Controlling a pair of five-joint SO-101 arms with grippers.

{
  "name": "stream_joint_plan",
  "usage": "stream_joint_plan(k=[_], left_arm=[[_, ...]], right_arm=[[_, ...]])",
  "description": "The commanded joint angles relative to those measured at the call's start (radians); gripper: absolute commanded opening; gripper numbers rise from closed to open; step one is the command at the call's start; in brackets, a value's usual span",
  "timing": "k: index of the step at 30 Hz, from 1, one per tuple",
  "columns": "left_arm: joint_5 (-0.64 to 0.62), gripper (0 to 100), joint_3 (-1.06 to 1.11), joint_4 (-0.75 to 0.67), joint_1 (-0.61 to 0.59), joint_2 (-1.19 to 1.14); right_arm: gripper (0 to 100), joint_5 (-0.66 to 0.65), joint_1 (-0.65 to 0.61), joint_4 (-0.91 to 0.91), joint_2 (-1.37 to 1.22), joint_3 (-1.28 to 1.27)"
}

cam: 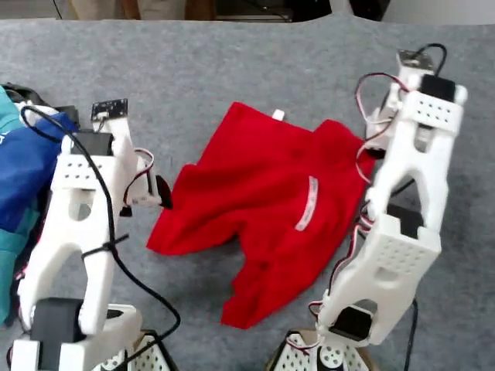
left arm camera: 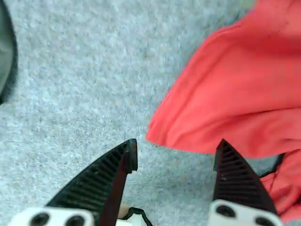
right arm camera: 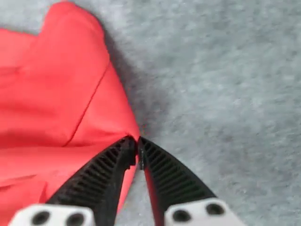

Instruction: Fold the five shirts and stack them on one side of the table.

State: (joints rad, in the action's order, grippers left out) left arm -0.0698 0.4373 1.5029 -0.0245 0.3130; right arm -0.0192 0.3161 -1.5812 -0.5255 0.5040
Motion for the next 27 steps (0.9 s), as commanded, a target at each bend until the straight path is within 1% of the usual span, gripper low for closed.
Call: stream_joint_plan(k=[1, 3, 5, 8, 12, 15, 18, 20, 23, 25, 27], left_arm=[[0.049, 27, 0.058, -0.017, 0.012, 0.065], [0.066, 27, 0.123, -0.021, 0.017, 0.076], [0.071, 27, 0.183, -0.021, 0.017, 0.084], [0.072, 27, 0.27, -0.041, 0.014, 0.107], [0.098, 27, 0.358, -0.075, 0.008, 0.174], [0.106, 26, 0.377, -0.08, -0.017, 0.242], [0.107, 27, 0.382, -0.08, -0.087, 0.298], [0.124, 27, 0.382, -0.081, -0.152, 0.32], [0.133, 27, 0.391, -0.118, -0.284, 0.334], [0.137, 27, 0.4, -0.149, -0.367, 0.332], [0.175, 27, 0.416, -0.166, -0.42, 0.332]], right_arm=[[18.9, -0.032, 0.018, 0.018, 0.074, 0.004], [25.1, -0.074, 0.004, -0.009, 0.084, 0.013], [27.5, -0.097, -0.004, -0.015, 0.107, 0.018], [27.4, -0.121, -0.007, -0.032, 0.174, 0.012], [27.3, -0.203, -0.036, -0.193, 0.291, 0.012], [25.1, -0.25, -0.045, -0.201, 0.409, -0.07], [19.6, -0.313, -0.093, -0.201, 0.547, -0.237], [15.8, -0.344, -0.15, -0.201, 0.641, -0.378], [11.6, -0.381, -0.265, -0.198, 0.777, -0.608], [10.8, -0.374, -0.352, -0.193, 0.86, -0.742], [10.8, -0.373, -0.446, -0.193, 0.932, -0.851]])
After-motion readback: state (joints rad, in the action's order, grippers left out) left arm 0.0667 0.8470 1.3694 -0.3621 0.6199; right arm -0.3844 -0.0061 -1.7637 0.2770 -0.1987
